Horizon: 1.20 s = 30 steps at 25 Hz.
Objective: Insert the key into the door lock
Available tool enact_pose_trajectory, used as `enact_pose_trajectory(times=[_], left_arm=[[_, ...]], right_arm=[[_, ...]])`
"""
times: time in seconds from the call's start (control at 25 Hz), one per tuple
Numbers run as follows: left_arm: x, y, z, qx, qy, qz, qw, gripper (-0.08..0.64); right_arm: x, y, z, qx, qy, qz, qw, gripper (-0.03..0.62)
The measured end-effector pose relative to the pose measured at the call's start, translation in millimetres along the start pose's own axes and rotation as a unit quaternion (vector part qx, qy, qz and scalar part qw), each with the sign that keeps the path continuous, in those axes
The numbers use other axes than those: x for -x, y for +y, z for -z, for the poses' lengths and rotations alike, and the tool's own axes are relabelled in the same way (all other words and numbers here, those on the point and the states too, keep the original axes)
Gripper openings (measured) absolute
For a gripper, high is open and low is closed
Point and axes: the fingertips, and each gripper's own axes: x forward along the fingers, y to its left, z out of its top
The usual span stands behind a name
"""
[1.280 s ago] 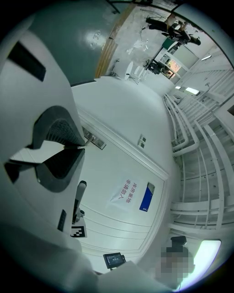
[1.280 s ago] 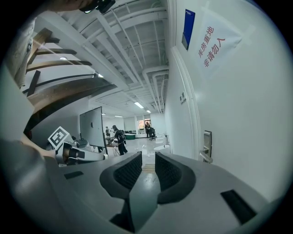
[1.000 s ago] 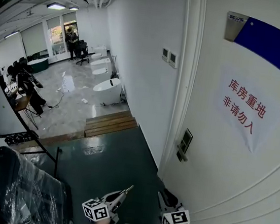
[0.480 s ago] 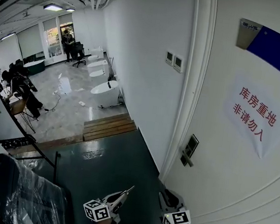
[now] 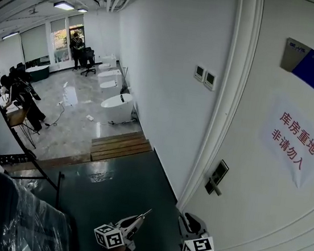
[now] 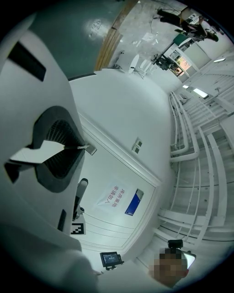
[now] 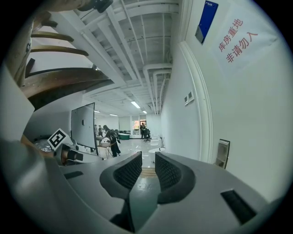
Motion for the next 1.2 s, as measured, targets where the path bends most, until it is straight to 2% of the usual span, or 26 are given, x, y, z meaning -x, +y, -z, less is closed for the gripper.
enact_pose_trajectory(times=[0.36,0.76,1.2], left_arm=[[1,22,-11,0.016,-0.003,0.004,0.9999,0.032],[-19,25,2,0.027,0.015,0.012,0.9995,0.032],[-58,19,3,0.029,0.018,-0.006,0.9994,0.032]], right_arm=[[-18,8,3,0.006,0.001,0.009,1.0,0.092],[-11,-11,15,-0.005,0.01,0.029,1.0,0.092],[-25,-52,11,-0.016,0.008,0.007,1.0,0.092]])
